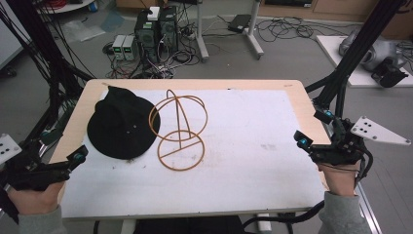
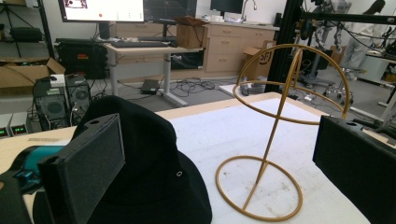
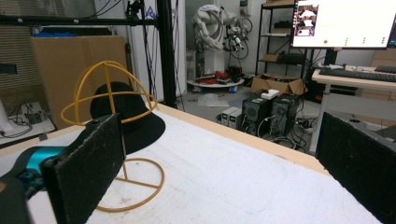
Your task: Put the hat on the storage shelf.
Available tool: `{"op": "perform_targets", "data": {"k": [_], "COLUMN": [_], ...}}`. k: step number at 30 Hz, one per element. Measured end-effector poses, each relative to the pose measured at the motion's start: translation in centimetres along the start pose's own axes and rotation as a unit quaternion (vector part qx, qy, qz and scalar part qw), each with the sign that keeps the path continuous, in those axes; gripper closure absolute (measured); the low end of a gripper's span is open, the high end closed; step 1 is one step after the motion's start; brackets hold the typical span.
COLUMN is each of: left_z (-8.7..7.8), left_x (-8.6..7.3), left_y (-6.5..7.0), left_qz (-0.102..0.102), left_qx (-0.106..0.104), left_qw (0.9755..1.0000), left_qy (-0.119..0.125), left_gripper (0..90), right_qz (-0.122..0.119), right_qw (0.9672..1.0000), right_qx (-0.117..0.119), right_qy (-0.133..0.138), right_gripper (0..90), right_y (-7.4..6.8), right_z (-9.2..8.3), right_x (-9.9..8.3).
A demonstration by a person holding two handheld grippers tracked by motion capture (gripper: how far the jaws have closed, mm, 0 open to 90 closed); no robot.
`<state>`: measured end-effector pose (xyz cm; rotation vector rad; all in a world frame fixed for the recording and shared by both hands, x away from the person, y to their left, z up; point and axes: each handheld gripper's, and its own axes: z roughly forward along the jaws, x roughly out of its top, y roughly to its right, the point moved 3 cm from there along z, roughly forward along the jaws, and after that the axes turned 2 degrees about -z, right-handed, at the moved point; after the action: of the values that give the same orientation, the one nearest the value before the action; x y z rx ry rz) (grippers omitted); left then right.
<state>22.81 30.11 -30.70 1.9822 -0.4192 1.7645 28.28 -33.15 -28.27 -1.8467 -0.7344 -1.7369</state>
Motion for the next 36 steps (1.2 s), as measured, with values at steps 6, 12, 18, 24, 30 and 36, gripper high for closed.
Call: {"op": "perform_targets", "data": {"k": [6, 12, 18, 24, 30, 36], "left_z": [-0.1, 0.0, 0.3, 0.3, 0.9, 2.4], "left_x": [0.0, -0.1, -0.2, 0.0, 0.2, -0.2], "left_y": [0.0, -0.2, -0.1, -0.3, -0.7, -1.8], "left_qz": [-0.001, -0.003, -0.003, -0.008, -0.010, -0.021], "left_qx": [0.003, 0.006, 0.010, 0.024, 0.031, 0.031], "left_qw": [1.0000, 1.0000, 0.9999, 0.9997, 0.9995, 0.9992], "left_qy": [0.000, -0.004, -0.010, -0.004, 0.001, -0.015], "left_gripper": [2.4, 2.4, 2.4, 2.3, 2.3, 2.3], "right_qz": [0.001, 0.002, 0.001, 0.000, -0.001, 0.000], "right_qw": [1.0000, 1.0000, 1.0000, 1.0000, 1.0000, 0.9999], "right_qx": [0.000, -0.001, 0.001, 0.002, -0.004, -0.006], "right_qy": [-0.001, -0.003, -0.005, -0.005, -0.009, -0.012], "right_gripper": [0.8, 0.8, 0.8, 0.8, 0.8, 0.8], "right_y": [0.0, -0.1, -0.1, -0.2, -0.1, -0.2], "right_z": [-0.1, 0.0, 0.2, 0.1, -0.3, -0.5], "right_x": [0.0, 0.0, -0.1, -0.1, -0.3, -0.4]}}
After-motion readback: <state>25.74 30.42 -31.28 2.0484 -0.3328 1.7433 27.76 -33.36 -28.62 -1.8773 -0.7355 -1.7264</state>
